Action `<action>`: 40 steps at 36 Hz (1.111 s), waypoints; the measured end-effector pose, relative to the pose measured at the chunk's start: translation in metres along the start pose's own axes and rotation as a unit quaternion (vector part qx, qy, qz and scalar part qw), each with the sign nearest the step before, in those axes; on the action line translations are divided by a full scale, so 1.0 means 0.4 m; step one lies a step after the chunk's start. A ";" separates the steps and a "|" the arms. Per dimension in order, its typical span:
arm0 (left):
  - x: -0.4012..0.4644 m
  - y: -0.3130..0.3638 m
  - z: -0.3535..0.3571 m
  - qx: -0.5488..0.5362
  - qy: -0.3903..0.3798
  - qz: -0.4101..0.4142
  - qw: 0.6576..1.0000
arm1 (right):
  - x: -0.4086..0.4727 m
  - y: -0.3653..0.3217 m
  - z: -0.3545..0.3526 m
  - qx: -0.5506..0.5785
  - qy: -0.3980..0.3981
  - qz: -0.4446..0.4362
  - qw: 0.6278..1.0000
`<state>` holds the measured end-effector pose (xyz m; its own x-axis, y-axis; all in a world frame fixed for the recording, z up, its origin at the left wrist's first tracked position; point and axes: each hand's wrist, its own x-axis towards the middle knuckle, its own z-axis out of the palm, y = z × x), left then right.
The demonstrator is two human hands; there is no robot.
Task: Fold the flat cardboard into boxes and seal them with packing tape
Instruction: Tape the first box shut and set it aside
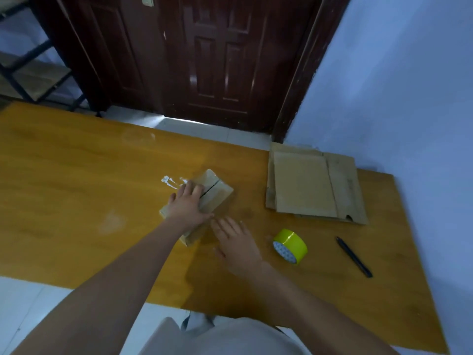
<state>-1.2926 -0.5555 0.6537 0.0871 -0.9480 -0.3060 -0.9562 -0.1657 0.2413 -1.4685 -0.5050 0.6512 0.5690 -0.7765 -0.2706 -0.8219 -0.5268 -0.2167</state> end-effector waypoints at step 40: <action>0.000 0.006 0.069 0.043 0.015 0.236 0.971 | -0.012 0.169 -0.018 0.002 0.042 0.109 0.993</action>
<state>-1.3026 -0.5485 0.6289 -0.3587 -0.9207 -0.1536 -0.9115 0.3100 0.2705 -1.5271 -0.5396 0.6448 0.3737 -0.8979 -0.2329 -0.9250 -0.3421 -0.1653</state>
